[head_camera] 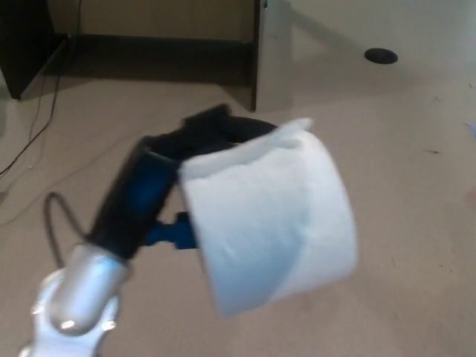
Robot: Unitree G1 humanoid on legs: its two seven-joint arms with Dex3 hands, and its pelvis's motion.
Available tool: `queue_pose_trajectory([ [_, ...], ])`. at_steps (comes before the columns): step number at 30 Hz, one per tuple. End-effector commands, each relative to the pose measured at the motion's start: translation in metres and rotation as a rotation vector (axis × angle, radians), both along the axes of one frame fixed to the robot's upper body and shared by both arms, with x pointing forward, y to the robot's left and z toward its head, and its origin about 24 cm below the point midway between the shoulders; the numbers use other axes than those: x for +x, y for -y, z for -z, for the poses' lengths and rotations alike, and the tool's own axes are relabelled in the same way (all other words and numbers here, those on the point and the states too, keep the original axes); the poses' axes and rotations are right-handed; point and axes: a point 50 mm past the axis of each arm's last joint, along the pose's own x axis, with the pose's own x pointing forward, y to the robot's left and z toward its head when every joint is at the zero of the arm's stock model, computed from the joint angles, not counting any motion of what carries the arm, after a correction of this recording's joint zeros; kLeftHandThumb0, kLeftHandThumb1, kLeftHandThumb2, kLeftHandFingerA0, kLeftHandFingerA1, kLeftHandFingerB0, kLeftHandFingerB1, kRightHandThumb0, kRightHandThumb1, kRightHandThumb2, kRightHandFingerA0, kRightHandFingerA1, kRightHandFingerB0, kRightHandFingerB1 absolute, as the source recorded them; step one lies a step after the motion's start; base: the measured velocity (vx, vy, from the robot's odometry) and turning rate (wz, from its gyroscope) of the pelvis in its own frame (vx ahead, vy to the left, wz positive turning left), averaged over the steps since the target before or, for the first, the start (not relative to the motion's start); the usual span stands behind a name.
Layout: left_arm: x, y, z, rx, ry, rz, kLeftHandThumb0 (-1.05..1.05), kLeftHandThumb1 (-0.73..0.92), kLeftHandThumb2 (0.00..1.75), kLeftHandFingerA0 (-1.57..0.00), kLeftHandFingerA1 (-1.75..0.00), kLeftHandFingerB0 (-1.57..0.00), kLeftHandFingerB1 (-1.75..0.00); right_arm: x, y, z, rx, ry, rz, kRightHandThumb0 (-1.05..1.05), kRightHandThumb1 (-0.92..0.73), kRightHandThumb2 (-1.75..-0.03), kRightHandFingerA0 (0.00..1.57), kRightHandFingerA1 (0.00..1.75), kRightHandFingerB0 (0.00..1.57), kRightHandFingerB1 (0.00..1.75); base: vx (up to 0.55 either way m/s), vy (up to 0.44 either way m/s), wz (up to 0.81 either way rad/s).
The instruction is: A person is holding a toilet paper roll and the robot extends its left hand to grab the roll by inserting its thumb into the gap in the middle and brings its hand down by its side. Then it extends its arm again to hand the toilet paper roll back to the person.
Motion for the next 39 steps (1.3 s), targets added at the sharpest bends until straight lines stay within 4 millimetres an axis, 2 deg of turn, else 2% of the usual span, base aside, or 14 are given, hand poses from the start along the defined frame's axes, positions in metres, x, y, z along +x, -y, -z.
queue_pose_trajectory([
  [1, -0.012, -0.035, 0.008, -0.031, -0.054, -0.038, -0.13, 0.85, 0.65, -1.07, -1.29, -0.79, -1.12, -0.009, 0.013, 0.001, -0.015, -0.031, 0.021, -0.36, -0.66, -0.59, 0.68, 0.61, 0.52, 0.44, 0.0, 0.0, 0.0],
  [2, -0.019, -0.057, 0.019, -0.017, -0.094, -0.124, -0.16, 0.84, 0.66, -1.06, -1.3, -0.78, -1.14, -0.013, 0.013, 0.003, -0.012, -0.042, 0.022, -0.36, -0.66, -0.59, 0.67, 0.61, 0.51, 0.44, 0.0, 0.0, 0.0],
  [8, -0.036, -0.098, 0.047, -0.021, -0.174, -0.204, -0.03, 0.83, 0.69, -0.98, -1.36, -0.79, -1.15, -0.021, 0.014, 0.008, -0.02, -0.061, 0.015, -0.36, -0.67, -0.6, 0.7, 0.68, 0.52, 0.45, 0.0, 0.0, 0.0],
  [10, -0.05, -0.131, 0.079, 0.035, -0.29, -0.338, -0.05, 0.77, 0.75, -1.02, -1.32, -0.83, -1.1, -0.024, 0.013, 0.01, -0.025, -0.073, 0.022, -0.37, -0.67, -0.6, 0.69, 0.63, 0.52, 0.44, 0.0, 0.0, 0.0],
  [11, -0.05, -0.132, 0.081, 0.038, -0.293, -0.342, -0.05, 0.77, 0.75, -1.02, -1.32, -0.83, -1.1, -0.024, 0.013, 0.01, -0.026, -0.074, 0.022, -0.37, -0.67, -0.6, 0.69, 0.63, 0.52, 0.44, 0.0, 0.0, 0.0],
  [15, -0.089, -0.17, 0.152, 0.001, -0.573, -0.53, -0.01, 0.78, 0.78, -0.93, -1.41, -0.77, -1.15, -0.033, 0.014, 0.014, -0.041, -0.092, 0.007, -0.36, -0.67, -0.6, 0.7, 0.63, 0.52, 0.43, 0.0, 0.0, 0.0],
  [20, -0.116, -0.185, 0.188, 0.111, -0.734, -0.614, -0.03, 0.77, 0.81, -0.88, -1.41, -0.76, -1.15, -0.032, 0.008, 0.017, -0.021, -0.093, 0.025, -0.36, -0.67, -0.6, 0.7, 0.6, 0.5, 0.42, 0.0, 0.0, 0.0],
  [24, -0.134, -0.2, 0.22, 0.468, -0.885, -0.676, -0.09, 0.83, 0.64, -0.9, -1.3, -0.76, -1.09, -0.037, 0.008, 0.019, -0.015, -0.09, 0.022, -0.35, -0.67, -0.6, 0.7, 0.63, 0.49, 0.41, 0.0, 0.0, 0.0],
  [27, -0.143, -0.204, 0.233, 0.736, -0.916, -0.673, -0.1, 0.79, 0.63, -0.92, -1.15, -0.85, -0.81, -0.039, 0.007, 0.02, 0.002, -0.089, 0.036, -0.35, -0.66, -0.59, 0.67, 0.59, 0.48, 0.41, 0.0, 0.0, 0.0],
  [28, -0.146, -0.205, 0.239, 0.763, -0.943, -0.663, -0.14, 0.79, 0.64, -0.83, -1.27, -0.77, -1.0, -0.04, 0.007, 0.021, 0.014, -0.091, 0.046, -0.42, -0.54, -0.84, 0.59, 0.65, 0.39, 0.52, 0.0, 0.0, 0.0],
  [33, -0.148, -0.212, 0.25, 0.84, -1.016, -0.676, -0.22, 0.76, 0.62, -0.9, -1.08, -0.81, -0.79, -0.04, 0.007, 0.021, 0.022, -0.089, 0.059, -0.41, -0.54, -0.83, 0.61, 0.65, 0.38, 0.51, 0.0, 0.0, 0.0],
  [36, -0.149, -0.215, 0.25, 0.842, -1.005, -0.688, -0.16, 0.77, 0.64, -0.89, -1.27, -0.77, -1.06, -0.041, 0.008, 0.021, 0.011, -0.088, 0.052, -0.42, -0.54, -0.84, 0.62, 0.67, 0.38, 0.52, 0.0, 0.0, 0.0],
  [38, -0.152, -0.215, 0.251, 0.81, -1.009, -0.681, -0.13, 0.79, 0.63, -0.94, -1.27, -0.8, -1.08, -0.043, 0.008, 0.022, 0.014, -0.092, 0.053, -0.41, -0.54, -0.84, 0.62, 0.67, 0.39, 0.52, 0.0, 0.0, 0.0],
  [39, -0.154, -0.214, 0.251, 0.773, -1.016, -0.681, -0.12, 0.79, 0.64, -0.93, -1.26, -0.81, -1.03, -0.043, 0.008, 0.022, 0.01, -0.095, 0.05, -0.35, -0.66, -0.59, 0.67, 0.59, 0.45, 0.4, 0.0, 0.0, 0.0],
])
